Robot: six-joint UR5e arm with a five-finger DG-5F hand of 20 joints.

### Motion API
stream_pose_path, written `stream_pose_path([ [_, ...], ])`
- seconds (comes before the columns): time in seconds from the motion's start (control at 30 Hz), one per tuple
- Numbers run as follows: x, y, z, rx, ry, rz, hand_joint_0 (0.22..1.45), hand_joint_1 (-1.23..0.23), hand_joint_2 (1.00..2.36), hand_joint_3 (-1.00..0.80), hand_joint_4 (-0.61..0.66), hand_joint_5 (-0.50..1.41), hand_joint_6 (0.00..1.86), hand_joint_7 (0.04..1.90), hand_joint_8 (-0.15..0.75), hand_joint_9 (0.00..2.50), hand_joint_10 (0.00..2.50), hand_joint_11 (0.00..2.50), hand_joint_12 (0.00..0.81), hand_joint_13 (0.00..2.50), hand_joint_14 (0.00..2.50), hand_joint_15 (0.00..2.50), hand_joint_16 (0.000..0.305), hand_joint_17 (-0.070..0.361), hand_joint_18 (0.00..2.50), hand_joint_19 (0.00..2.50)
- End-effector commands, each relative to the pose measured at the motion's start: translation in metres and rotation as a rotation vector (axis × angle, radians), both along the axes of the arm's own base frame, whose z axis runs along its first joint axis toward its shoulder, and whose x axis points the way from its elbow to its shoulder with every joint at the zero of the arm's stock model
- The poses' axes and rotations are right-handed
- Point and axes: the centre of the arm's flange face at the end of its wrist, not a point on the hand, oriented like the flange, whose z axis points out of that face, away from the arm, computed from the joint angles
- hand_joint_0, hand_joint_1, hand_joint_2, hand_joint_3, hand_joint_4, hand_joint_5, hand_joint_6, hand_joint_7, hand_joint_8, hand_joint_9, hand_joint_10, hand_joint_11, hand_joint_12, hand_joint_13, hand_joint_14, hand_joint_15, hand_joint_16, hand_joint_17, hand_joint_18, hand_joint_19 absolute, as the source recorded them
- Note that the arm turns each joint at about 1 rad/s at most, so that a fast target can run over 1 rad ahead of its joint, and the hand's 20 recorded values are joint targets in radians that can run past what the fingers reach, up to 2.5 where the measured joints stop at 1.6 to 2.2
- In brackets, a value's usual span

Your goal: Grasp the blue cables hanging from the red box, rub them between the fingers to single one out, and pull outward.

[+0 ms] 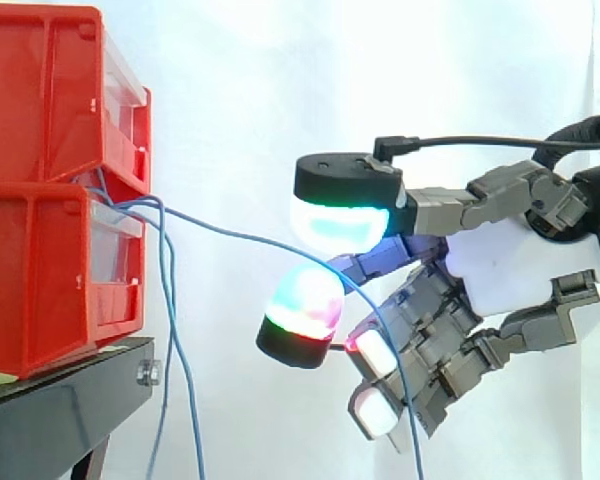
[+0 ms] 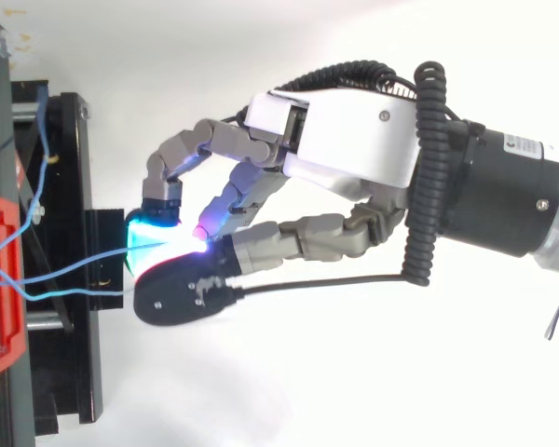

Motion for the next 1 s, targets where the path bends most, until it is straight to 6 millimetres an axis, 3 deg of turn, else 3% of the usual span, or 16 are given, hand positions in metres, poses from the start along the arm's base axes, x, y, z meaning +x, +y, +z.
stream_pose_path([
  [0.0,0.0,0.0,0.0,-0.001,-0.001,0.0,0.52,-0.47,1.0,-0.5,0.08,-0.13,0.81,0.92,0.292,1.11,0.02,0.69,0.367,0.96,0.02,0.53,0.049,0.111,0.78,0.52],
  [0.23,0.0,-0.001,0.001,-0.001,-0.002,-0.001,0.58,-0.44,1.0,-0.49,0.07,-0.13,0.79,0.95,0.283,1.12,0.02,0.7,0.358,0.96,0.02,0.54,0.047,0.105,0.77,0.54],
  [0.97,-0.004,-0.004,0.022,-0.027,-0.018,0.001,0.61,-0.79,1.02,-0.12,0.06,-0.14,0.89,0.99,0.299,1.11,0.02,0.75,0.371,0.96,0.02,0.53,0.051,0.115,0.83,0.5],
])
